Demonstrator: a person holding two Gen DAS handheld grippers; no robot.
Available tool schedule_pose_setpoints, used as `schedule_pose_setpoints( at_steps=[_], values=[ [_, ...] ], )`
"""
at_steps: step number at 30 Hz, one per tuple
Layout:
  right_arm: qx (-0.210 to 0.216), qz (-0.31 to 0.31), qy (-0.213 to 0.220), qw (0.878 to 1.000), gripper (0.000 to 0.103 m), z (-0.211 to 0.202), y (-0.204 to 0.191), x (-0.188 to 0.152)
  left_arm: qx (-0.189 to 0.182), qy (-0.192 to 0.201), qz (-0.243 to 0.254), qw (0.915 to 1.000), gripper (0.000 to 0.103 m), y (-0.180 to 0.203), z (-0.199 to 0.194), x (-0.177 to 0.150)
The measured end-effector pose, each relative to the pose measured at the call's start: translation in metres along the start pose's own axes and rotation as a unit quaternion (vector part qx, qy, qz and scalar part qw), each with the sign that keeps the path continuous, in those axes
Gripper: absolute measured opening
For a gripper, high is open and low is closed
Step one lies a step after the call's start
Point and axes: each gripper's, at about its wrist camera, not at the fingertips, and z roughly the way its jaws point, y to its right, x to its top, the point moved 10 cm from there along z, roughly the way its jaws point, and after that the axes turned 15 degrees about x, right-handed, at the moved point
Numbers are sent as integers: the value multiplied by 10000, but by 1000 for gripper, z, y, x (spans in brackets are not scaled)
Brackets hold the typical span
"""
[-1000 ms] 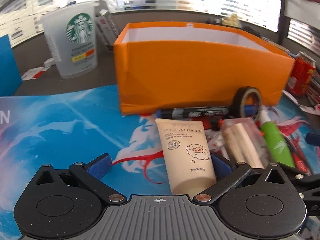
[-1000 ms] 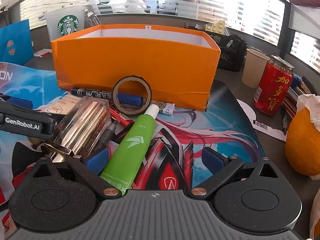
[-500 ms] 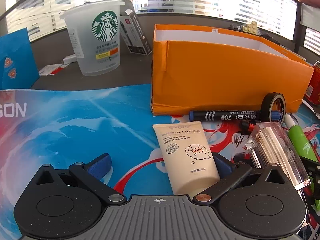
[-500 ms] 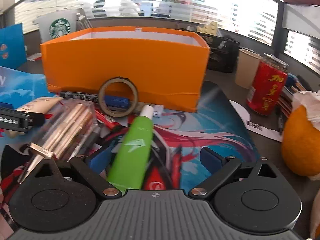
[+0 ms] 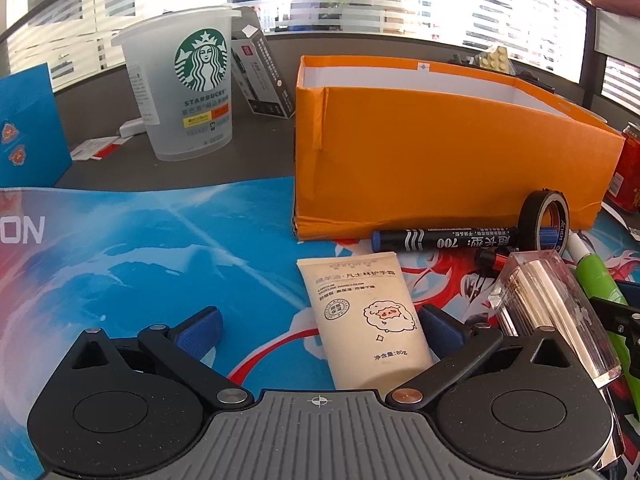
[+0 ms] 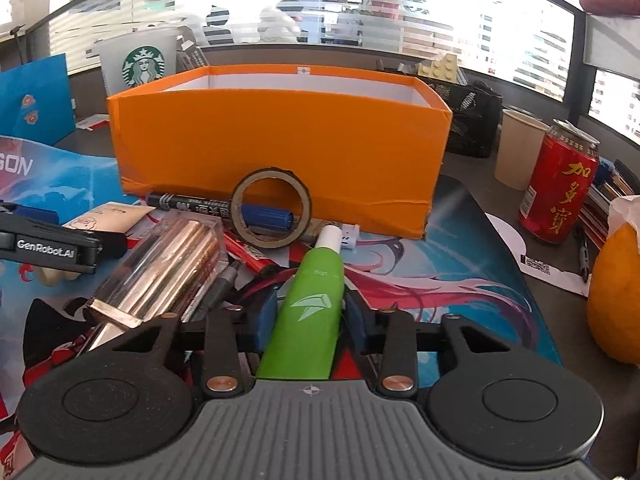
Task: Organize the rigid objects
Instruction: 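Grasp the beige hand-cream tube with the left tool while the right tool grasps the green tube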
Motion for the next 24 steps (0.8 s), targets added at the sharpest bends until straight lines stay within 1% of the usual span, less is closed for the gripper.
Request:
schedule_pose_setpoints(
  at_steps=[3, 6, 9, 12, 14, 15, 16, 18, 19, 20, 24],
  values=[
    [-28, -107, 3, 9999, 33, 0, -2, 0, -17, 20, -6, 10000, 103, 0, -1, -1],
    [11, -64, 18, 10000, 33, 0, -1, 0, -49, 32, 22, 10000, 103, 0, -2, -2],
    [7, -73, 20, 10000, 33, 0, 0, 0, -78, 69, 37, 9999, 100, 1, -5, -2],
    [-12, -110, 25, 9999, 33, -1, 0, -1, -127, 158, 60, 9998, 91, 4, -9, -3],
    [-36, -152, 25, 9999, 33, -2, -1, -1, -155, 230, 85, 9996, 81, 7, -13, -4],
    [-47, -161, 32, 9999, 33, -2, -1, -2, -170, 253, 88, 9995, 79, 9, -14, -4],
    [-52, -167, 38, 9998, 33, -2, -2, -2, -186, 268, 87, 9994, 74, 10, -15, -4],
    [-63, -186, 37, 9998, 33, -2, -2, -2, -223, 299, 92, 9993, 62, 12, -18, -4],
    [-73, -205, 39, 9998, 34, -2, -2, -2, -235, 318, 88, 9992, 49, 13, -20, -4],
    [-86, -243, 46, 9997, 34, -3, -3, -3, -212, 331, 100, 9992, 46, 14, -21, -4],
    [-100, -273, 45, 9996, 35, -3, -3, -3, -180, 303, 29, 9994, 46, 14, -21, -5]
  ],
)
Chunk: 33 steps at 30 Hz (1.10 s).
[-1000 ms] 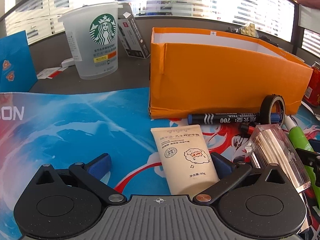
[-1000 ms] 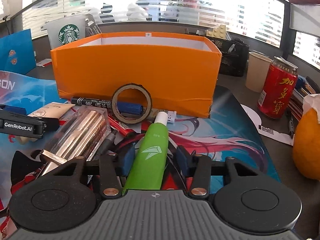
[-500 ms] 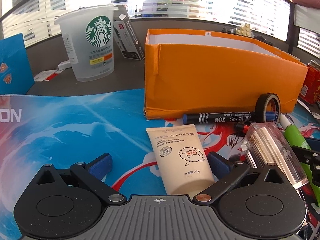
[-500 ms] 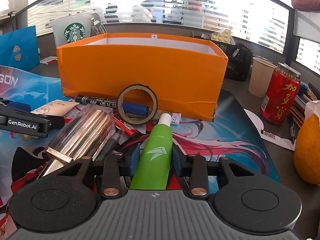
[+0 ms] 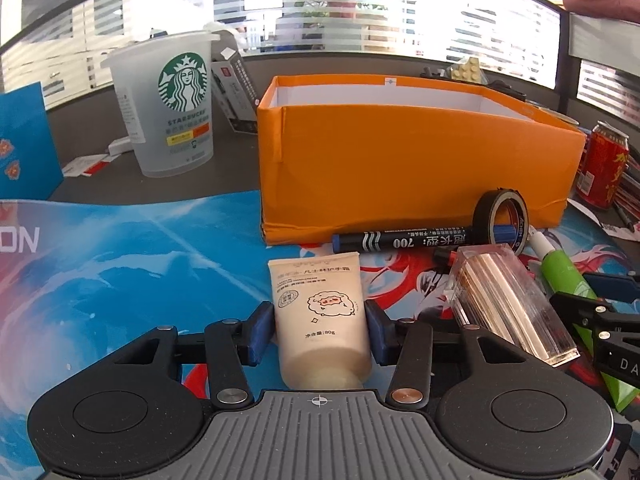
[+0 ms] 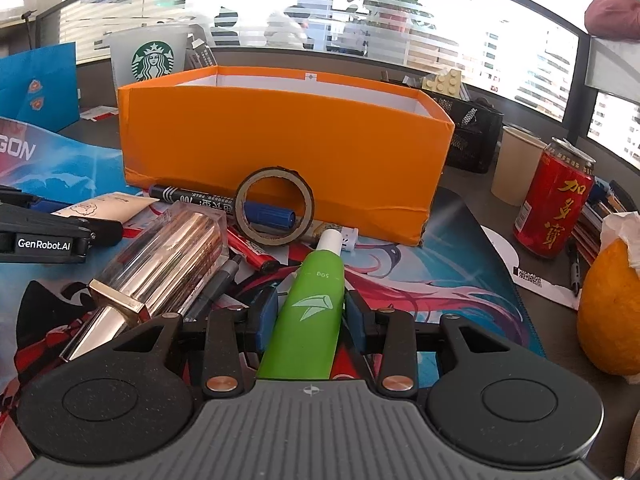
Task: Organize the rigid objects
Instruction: 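Grasp the beige hand-cream tube with the left tool while the right tool grasps the green tube, then lift both tubes and carry them over the orange box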
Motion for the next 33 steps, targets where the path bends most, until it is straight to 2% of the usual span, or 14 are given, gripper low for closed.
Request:
schedule_pose_setpoints(
  at_steps=[15, 21, 33],
  values=[
    [247, 216, 123, 9994, 30, -5, -1, 0, -129, -283, -314, 9990, 45, -13, -7, -2],
    [119, 87, 353, 9993, 30, -16, -3, 10, -84, -175, -465, 9987, 45, -26, -15, 5],
    [-55, -58, 990, 9951, 30, -45, -7, 32, -218, 124, -699, 9972, 45, -38, -37, 22]
  ],
)
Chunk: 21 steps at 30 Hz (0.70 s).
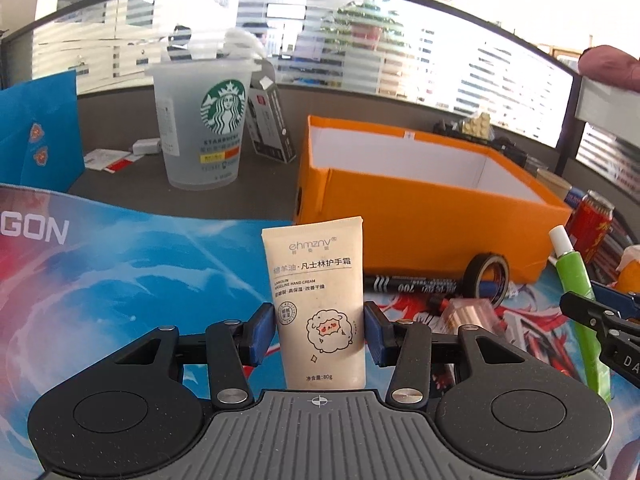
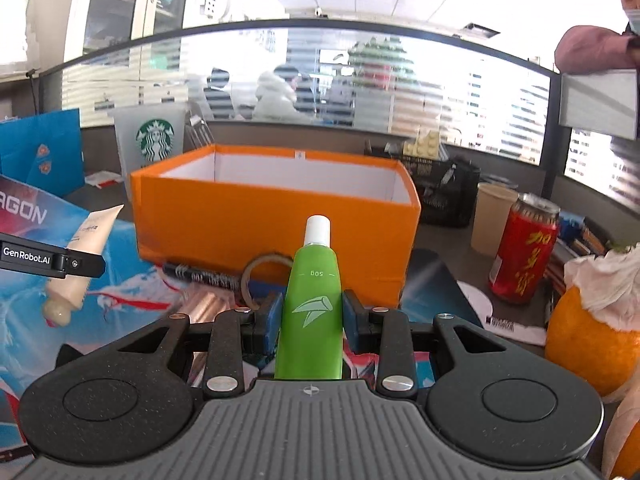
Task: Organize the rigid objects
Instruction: 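Lift both tubes and carry them over the orange box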
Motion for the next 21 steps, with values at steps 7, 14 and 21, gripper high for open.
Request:
schedule_pose_setpoints(
  at_steps=[7, 14, 21],
  values=[
    [126, 76, 133, 9998, 30, -2, -2, 13, -31, 185, -39, 9998, 45, -6, -12, 17],
    [212, 4, 295, 9993, 30, -5, -5, 30, -99, 371, -69, 9992, 45, -7, -22, 40],
    [252, -32, 456, 9986, 30, -5, -1, 53, -297, 409, -94, 9987, 45, 0, -23, 64]
  ],
)
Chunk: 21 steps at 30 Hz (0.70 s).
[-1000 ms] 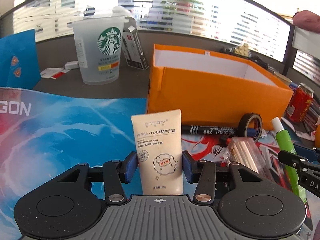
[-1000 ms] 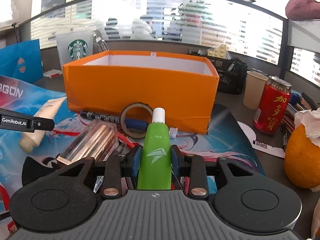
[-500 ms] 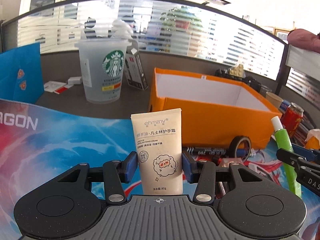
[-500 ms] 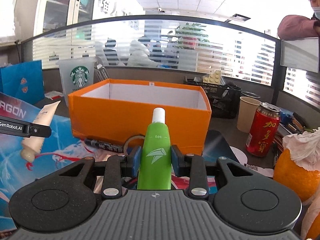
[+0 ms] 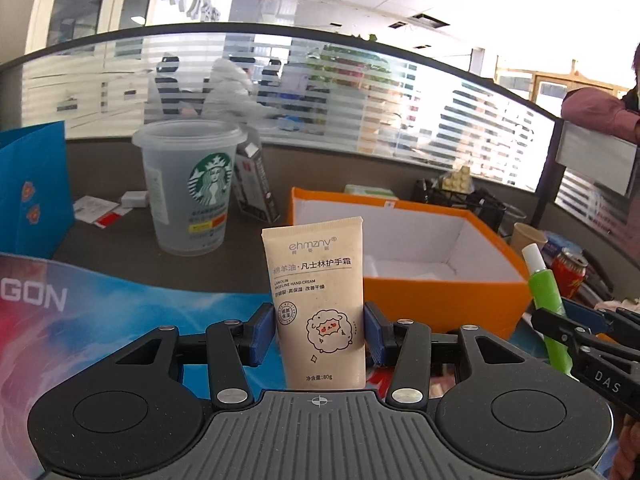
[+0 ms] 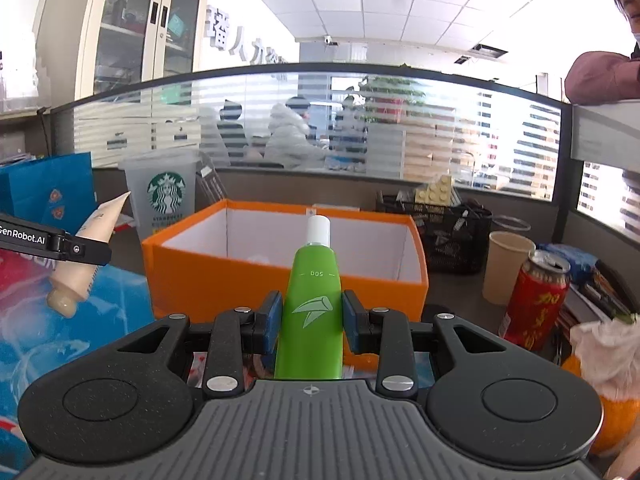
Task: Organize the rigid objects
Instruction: 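Lift both tubes and carry them over the orange box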
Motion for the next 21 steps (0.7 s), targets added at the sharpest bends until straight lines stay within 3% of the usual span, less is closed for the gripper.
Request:
schedule_pose_setpoints(
  at_steps=[21],
  values=[
    [110, 73, 16, 9999, 30, 21, 17, 31, 33, -34, 337, 9994, 45, 39, 28, 29]
  ],
)
